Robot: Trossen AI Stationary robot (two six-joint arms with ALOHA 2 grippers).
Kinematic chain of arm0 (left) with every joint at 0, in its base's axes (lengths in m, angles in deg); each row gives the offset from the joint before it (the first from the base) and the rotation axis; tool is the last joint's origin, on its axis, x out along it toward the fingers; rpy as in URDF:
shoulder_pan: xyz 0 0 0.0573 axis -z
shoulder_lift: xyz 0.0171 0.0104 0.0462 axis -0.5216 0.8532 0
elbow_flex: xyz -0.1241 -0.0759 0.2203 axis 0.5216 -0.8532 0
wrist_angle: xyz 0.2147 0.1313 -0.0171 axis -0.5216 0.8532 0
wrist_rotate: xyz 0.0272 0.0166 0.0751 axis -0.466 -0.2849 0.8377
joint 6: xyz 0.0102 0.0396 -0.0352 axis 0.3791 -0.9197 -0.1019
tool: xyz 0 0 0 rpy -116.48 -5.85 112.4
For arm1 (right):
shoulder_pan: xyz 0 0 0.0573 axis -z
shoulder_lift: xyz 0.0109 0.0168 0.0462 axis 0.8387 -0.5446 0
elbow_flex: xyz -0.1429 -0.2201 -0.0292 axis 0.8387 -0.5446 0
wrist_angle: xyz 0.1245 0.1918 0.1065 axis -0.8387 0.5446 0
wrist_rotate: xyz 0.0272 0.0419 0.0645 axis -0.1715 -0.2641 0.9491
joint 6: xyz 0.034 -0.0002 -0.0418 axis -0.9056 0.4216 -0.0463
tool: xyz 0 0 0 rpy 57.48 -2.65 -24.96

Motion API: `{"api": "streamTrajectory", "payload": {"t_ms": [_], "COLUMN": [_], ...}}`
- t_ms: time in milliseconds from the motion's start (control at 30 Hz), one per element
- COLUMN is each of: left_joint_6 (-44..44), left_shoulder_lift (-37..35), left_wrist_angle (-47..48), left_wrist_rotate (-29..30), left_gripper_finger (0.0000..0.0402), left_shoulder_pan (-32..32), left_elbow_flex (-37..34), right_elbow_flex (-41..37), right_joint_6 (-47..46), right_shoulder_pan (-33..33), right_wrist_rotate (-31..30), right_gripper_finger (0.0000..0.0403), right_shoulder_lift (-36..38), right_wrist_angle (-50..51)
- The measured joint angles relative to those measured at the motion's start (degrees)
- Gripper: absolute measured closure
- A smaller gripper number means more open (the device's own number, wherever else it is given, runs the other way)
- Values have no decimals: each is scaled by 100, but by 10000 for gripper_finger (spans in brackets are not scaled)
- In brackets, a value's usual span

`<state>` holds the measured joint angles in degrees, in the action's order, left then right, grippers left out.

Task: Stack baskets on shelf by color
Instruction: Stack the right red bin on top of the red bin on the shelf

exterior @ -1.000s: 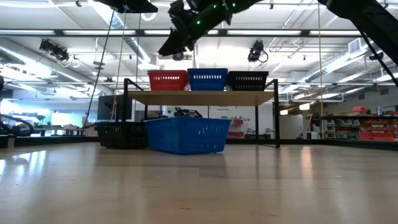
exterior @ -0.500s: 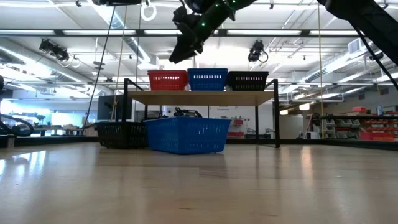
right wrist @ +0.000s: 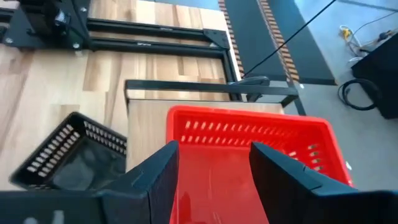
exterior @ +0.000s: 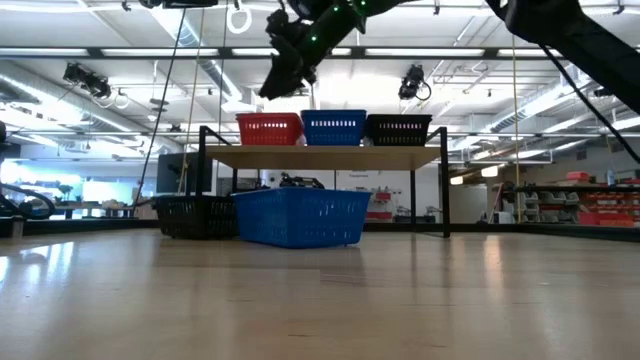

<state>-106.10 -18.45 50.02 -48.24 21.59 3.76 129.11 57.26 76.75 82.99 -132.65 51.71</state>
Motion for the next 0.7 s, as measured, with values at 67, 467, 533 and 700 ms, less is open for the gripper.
{"api": "streamTrajectory", "payload": {"t_ms": [67,467,533,700], "left_joint_6": [0,-65,-126,-275], "left_shoulder_lift": [0,351,590,1147], "left_wrist_angle": [-8,35,-34,-428], "left_wrist_rotate": [0,-9,-50,-599], "left_gripper_finger": [283,283,283,283], "left_shoulder_pan": [0,-34,-129,-564], "left_elbow_flex": [0,2,2,2], "right_elbow_flex": [-11,59,59,62], "right_joint_6": [7,2,-57,-402], "right_shoulder_pan": [10,-1,67,329], "right_wrist_rotate": [-60,-208,-207,-209], "right_gripper_finger": [202,202,202,202], "right_shoulder_lift": [10,285,476,913], "right_wrist_angle": [99,706,829,1715]}}
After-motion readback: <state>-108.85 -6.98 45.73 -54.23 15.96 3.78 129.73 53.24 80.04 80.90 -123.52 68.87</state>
